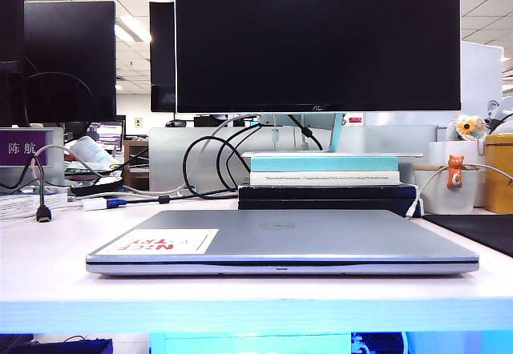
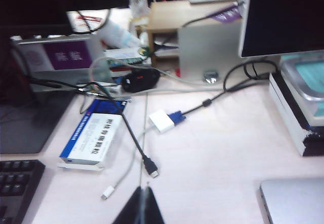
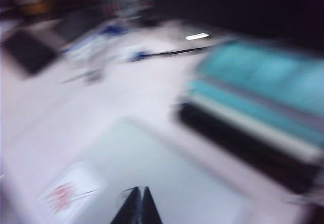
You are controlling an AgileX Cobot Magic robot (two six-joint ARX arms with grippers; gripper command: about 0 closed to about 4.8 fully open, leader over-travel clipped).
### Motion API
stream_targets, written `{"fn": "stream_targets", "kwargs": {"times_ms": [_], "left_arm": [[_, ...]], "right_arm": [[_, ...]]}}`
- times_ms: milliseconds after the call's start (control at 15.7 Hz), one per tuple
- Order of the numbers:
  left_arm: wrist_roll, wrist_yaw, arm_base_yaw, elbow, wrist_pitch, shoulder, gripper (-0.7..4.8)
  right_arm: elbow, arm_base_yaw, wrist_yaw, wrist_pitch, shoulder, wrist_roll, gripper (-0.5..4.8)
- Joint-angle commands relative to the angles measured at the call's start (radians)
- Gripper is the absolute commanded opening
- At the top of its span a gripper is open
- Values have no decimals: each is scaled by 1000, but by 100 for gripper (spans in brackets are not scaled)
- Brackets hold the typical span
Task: Close the lid of the gray laptop.
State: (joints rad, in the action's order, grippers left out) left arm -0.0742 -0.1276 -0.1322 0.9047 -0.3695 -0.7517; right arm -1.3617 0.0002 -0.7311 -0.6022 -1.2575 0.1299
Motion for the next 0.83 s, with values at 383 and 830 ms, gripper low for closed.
{"fn": "stream_targets", "kwargs": {"times_ms": [383, 830], "left_arm": [[55, 62, 122, -272, 182, 295, -5], [138, 9, 122, -547, 403, 385, -5]], "right_arm": [[373, 1, 389, 430, 341, -151, -2], [959, 1, 575, 820, 788, -264, -2]]}}
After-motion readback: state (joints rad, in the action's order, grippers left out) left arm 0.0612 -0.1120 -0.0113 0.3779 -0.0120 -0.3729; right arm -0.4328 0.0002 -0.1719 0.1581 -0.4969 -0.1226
